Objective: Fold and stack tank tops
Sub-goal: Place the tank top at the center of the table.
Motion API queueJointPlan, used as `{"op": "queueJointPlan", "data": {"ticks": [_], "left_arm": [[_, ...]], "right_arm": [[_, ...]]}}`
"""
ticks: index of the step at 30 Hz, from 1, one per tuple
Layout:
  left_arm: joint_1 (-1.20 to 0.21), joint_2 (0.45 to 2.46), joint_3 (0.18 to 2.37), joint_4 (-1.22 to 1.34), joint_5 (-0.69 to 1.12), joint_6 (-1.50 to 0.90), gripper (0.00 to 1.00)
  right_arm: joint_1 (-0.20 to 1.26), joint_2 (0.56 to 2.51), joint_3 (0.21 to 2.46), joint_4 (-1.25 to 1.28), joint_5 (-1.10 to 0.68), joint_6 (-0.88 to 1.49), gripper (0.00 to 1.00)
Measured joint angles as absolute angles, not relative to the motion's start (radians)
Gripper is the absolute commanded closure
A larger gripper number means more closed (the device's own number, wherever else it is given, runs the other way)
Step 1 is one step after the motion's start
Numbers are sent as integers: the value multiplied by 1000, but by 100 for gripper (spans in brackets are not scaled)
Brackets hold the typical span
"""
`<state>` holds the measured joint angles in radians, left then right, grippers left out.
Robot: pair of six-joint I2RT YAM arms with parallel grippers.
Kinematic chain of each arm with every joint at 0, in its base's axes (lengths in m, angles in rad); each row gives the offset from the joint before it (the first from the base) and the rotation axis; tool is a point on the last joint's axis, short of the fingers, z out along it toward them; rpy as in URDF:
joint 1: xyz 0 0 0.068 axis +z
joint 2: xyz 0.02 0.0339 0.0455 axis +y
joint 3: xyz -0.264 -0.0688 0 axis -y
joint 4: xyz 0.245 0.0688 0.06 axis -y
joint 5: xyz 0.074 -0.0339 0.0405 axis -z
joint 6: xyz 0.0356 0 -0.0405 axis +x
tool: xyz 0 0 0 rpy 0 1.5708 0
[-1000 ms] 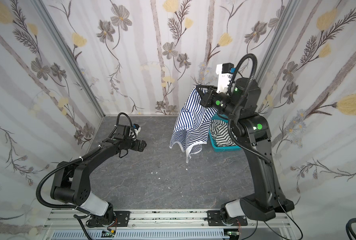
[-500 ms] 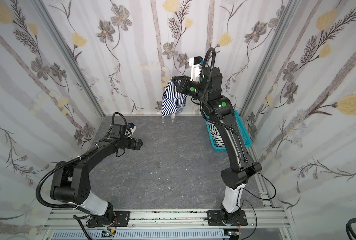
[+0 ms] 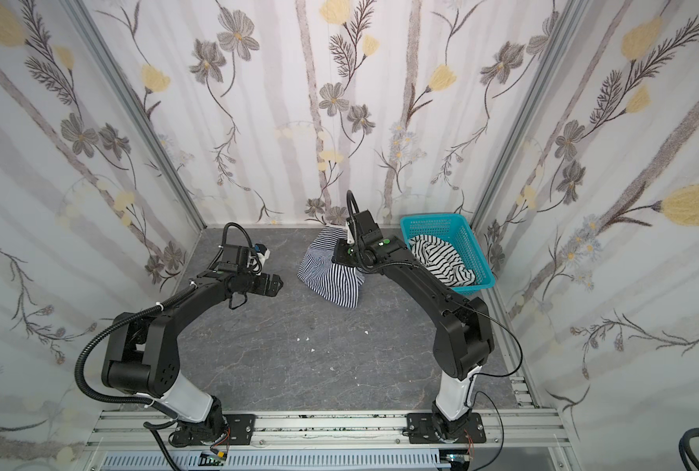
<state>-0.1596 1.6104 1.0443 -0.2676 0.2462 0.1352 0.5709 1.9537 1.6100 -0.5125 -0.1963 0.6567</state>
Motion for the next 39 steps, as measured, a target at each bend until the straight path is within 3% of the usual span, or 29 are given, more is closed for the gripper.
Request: {"op": "queueJointPlan", "data": {"ticks": [8, 13, 18, 25, 34, 39], "left_arm": [[-224, 1632, 1036, -308, 286, 190, 0], [-269, 1633, 1026, -337, 283, 222, 0], [-293, 1633, 1021, -348, 272, 239, 0], [-324, 1647, 1024, -352, 270, 249, 0], [-365, 1705, 1050, -356, 273, 260, 0], [-294, 1723, 1090, -358, 203, 242, 0]], "right_arm": [[604, 2082, 1628, -456, -171, 670, 100], [611, 2177, 1690, -494, -43, 661, 100], [546, 2096, 1539, -444, -23, 673, 100], [473, 1921, 1338, -186, -252, 725, 100], [549, 1942, 1382, -29, -464, 806, 100], [602, 1974, 1451, 33, -536, 838, 100]]}}
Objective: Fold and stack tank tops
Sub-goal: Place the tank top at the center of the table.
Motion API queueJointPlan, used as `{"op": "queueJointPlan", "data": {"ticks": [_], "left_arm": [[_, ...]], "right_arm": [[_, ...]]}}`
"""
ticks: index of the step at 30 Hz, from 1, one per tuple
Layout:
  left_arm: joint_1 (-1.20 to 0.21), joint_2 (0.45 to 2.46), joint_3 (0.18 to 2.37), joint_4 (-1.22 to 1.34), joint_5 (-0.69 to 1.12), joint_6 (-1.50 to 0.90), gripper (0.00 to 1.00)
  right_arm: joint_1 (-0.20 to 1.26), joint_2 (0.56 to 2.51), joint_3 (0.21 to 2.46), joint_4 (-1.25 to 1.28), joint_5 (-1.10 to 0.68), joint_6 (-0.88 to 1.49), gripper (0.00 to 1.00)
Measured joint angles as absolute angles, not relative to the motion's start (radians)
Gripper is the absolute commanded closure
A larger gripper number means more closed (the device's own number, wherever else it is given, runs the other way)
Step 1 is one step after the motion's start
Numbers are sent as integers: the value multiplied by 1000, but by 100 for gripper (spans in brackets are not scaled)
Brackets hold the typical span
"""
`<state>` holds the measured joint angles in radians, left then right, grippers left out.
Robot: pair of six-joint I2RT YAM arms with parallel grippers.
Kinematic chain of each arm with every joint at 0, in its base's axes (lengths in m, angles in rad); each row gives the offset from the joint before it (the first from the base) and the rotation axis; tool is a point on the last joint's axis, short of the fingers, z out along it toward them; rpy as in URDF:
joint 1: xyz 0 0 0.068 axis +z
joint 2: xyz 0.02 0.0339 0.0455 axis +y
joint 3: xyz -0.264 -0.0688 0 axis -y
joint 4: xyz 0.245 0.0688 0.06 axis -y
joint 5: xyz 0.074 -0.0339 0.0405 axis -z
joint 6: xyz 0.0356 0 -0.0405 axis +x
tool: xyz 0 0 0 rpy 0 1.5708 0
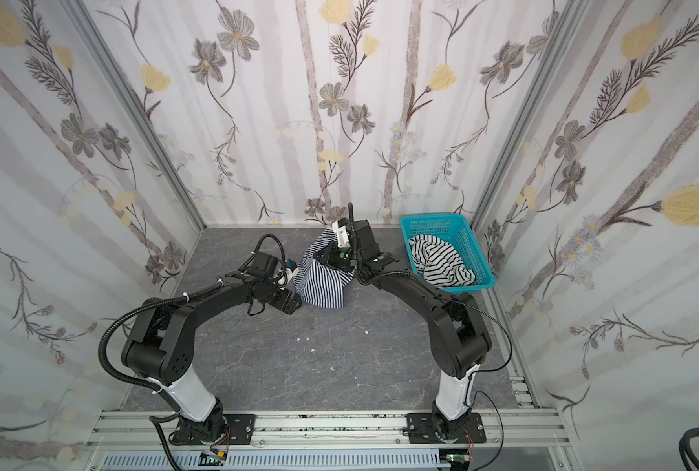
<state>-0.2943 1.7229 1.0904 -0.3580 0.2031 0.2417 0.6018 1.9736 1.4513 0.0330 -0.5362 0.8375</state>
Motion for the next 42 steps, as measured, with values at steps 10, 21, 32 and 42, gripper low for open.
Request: {"op": "queueJointPlan", "data": {"ticks": [10, 21, 32, 42], "left_arm": [[-194, 1668, 1086, -347, 191, 210, 0], [-334, 1611, 963, -400, 282, 316, 0], [-480, 1526, 852, -476, 292, 401, 23], [-555, 1562, 844, -493, 319, 403, 45]], "right_arm": [[502, 2040, 1368, -131, -255, 822, 100], [528, 2103, 1336, -273, -74, 730, 91], [619, 2016, 1264, -307, -26, 699, 63], [654, 1827, 1127, -279, 34, 737, 77]]}}
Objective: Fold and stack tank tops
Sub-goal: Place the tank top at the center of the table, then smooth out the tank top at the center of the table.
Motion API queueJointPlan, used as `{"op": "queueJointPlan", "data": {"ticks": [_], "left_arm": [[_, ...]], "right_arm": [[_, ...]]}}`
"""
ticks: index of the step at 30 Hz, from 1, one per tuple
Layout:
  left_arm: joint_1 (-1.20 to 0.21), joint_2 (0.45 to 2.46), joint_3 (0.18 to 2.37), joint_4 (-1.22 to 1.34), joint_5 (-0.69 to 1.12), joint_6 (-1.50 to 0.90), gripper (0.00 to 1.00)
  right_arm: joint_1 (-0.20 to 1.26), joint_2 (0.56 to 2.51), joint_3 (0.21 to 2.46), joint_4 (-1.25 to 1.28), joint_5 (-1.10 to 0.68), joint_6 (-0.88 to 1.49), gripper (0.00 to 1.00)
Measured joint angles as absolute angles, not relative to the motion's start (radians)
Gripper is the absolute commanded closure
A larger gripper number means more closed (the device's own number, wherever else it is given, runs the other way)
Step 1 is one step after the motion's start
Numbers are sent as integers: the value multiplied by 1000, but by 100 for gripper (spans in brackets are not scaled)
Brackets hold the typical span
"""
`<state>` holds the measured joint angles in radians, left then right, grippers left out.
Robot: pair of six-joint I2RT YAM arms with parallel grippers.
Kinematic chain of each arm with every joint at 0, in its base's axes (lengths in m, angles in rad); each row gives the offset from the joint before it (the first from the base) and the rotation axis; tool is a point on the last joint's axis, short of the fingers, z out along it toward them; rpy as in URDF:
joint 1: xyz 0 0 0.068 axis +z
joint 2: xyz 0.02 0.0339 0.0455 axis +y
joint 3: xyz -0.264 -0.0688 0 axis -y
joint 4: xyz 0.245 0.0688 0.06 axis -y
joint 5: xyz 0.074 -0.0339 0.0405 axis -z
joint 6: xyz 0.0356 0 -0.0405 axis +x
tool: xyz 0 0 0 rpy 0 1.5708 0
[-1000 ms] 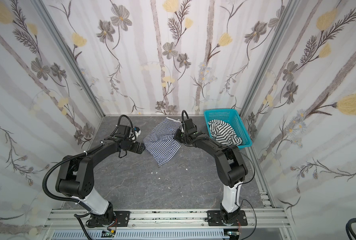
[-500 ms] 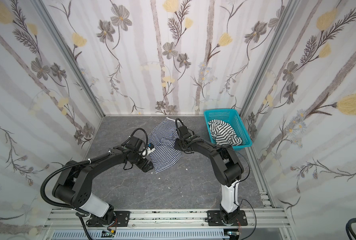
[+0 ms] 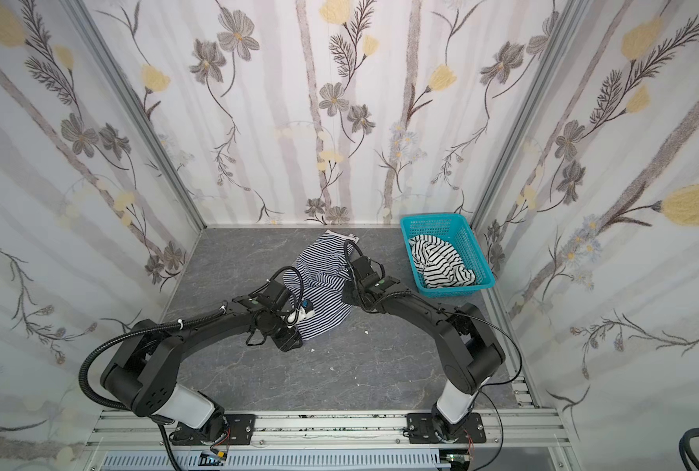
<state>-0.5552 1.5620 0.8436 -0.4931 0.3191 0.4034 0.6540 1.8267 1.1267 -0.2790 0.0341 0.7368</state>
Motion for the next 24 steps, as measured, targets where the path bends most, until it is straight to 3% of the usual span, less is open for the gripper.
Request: {"op": "queueJointPlan", "data": {"ticks": [12, 19, 21, 22, 23, 24], "left_arm": [[-576, 1701, 944, -482, 308, 354, 47], [-578, 1722, 957, -459, 276, 336, 63], [-579, 1722, 953, -452, 262, 336, 71], [-579, 1721, 948, -445, 252, 335, 80], [-579, 1717, 940, -438, 241, 336, 96], [-578, 1712, 933, -428, 228, 336, 100]], "right_arm": [[672, 1713, 1026, -228, 37, 777, 77], [672, 1710, 1017, -220, 38, 777, 80], [672, 1710, 1017, -220, 41, 777, 82], [672, 1710, 1017, -220, 44, 777, 82], [672, 1710, 1017, -220, 46, 777, 82], [672, 1709, 1017, -220, 50, 777, 82]]}}
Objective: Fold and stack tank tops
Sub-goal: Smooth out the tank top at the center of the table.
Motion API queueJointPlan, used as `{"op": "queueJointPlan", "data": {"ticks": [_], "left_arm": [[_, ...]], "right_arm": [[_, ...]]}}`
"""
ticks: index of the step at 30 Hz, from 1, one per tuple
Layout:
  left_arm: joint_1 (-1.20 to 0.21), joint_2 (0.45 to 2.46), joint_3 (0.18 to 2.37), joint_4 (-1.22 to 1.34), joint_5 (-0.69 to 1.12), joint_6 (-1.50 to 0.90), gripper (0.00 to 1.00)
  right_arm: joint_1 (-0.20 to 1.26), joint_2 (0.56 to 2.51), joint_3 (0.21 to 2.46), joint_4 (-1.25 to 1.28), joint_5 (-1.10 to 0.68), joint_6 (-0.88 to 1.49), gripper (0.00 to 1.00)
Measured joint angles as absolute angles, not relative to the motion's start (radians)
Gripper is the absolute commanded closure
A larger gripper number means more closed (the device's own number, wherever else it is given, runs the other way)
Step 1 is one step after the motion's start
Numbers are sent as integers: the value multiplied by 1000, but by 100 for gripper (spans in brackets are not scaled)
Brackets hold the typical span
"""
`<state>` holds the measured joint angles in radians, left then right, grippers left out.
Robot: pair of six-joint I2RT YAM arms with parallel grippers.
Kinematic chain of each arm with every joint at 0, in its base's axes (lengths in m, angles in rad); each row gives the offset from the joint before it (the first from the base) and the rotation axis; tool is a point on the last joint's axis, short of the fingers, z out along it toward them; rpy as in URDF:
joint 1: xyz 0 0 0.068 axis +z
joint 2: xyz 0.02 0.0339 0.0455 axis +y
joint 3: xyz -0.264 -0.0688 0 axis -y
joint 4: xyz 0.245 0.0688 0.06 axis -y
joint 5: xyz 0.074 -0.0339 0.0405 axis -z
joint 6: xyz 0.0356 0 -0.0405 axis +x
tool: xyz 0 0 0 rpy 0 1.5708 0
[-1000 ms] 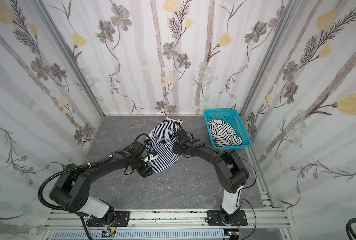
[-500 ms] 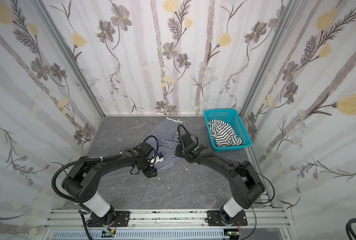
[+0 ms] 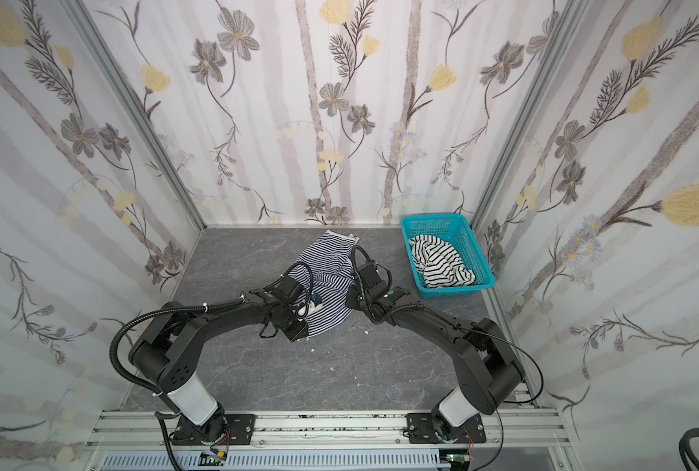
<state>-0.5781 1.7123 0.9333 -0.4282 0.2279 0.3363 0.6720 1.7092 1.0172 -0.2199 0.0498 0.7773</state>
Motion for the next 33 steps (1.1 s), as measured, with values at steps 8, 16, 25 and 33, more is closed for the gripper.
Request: {"op": "queueJointPlan", "data": {"ticks": [8, 16, 25, 33], "left_arm": [[-502, 1471, 872, -514, 224, 373, 100], [-426, 1179, 913, -525, 234, 385, 100], [-275, 1106, 912, -537, 216, 368, 100], [-171, 1066, 895, -508, 220, 340, 100]], "right_arm": [[669, 1707, 1004, -198, 47, 776, 65], [673, 1788, 1003, -93, -82, 787, 64], [690, 1849, 1028, -16, -165, 829, 65], [717, 1926, 1036, 15, -198, 838, 64]]}}
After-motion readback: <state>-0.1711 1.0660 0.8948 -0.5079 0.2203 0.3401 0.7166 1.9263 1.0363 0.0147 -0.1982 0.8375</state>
